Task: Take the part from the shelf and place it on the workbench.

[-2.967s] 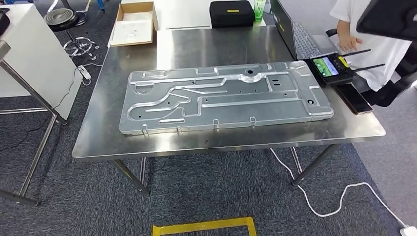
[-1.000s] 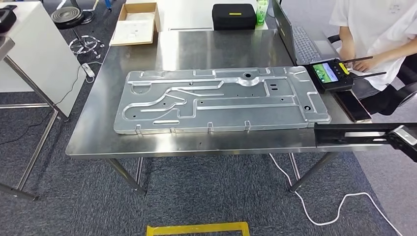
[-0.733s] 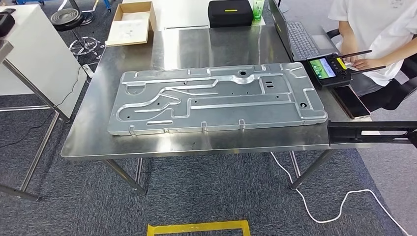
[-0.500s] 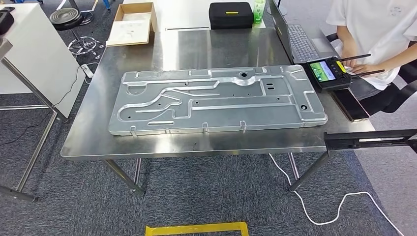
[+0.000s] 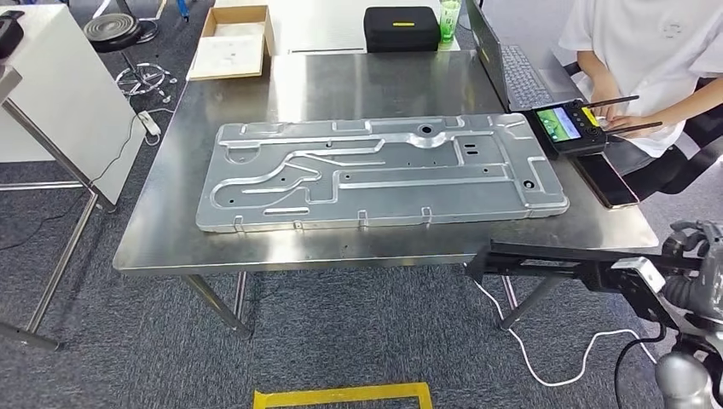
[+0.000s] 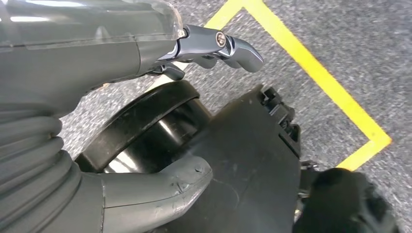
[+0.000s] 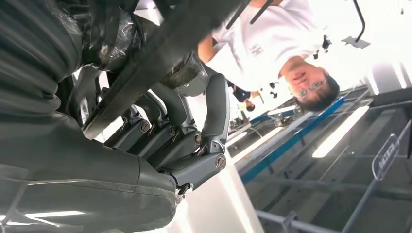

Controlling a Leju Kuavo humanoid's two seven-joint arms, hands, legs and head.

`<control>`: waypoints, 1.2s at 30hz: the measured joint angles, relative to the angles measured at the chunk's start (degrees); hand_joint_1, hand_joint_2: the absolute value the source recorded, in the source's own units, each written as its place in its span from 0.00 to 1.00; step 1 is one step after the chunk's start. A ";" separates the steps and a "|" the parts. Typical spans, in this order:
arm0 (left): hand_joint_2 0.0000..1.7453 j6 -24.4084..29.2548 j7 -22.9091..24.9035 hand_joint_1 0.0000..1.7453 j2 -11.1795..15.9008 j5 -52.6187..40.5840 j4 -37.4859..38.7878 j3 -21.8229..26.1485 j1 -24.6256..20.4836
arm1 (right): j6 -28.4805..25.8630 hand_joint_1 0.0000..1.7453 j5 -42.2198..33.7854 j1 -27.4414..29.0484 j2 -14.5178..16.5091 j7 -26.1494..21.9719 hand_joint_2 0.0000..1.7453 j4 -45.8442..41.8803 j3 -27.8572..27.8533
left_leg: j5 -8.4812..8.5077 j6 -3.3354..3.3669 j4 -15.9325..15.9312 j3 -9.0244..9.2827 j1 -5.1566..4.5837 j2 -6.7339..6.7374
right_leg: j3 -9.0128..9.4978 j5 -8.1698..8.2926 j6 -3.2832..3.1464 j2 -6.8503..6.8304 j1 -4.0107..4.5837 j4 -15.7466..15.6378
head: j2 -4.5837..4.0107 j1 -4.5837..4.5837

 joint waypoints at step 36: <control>1.00 1.90 1.64 0.00 -1.85 1.43 0.00 -0.03 -0.20 | 3.50 1.00 11.10 -26.98 -11.30 -0.18 1.00 11.94 24.88 | -1.35 -1.43 3.72 -2.82 0.35 -0.91 | -0.59 0.48 -1.71 -0.84 -0.23 -0.83 | 0.00 0.01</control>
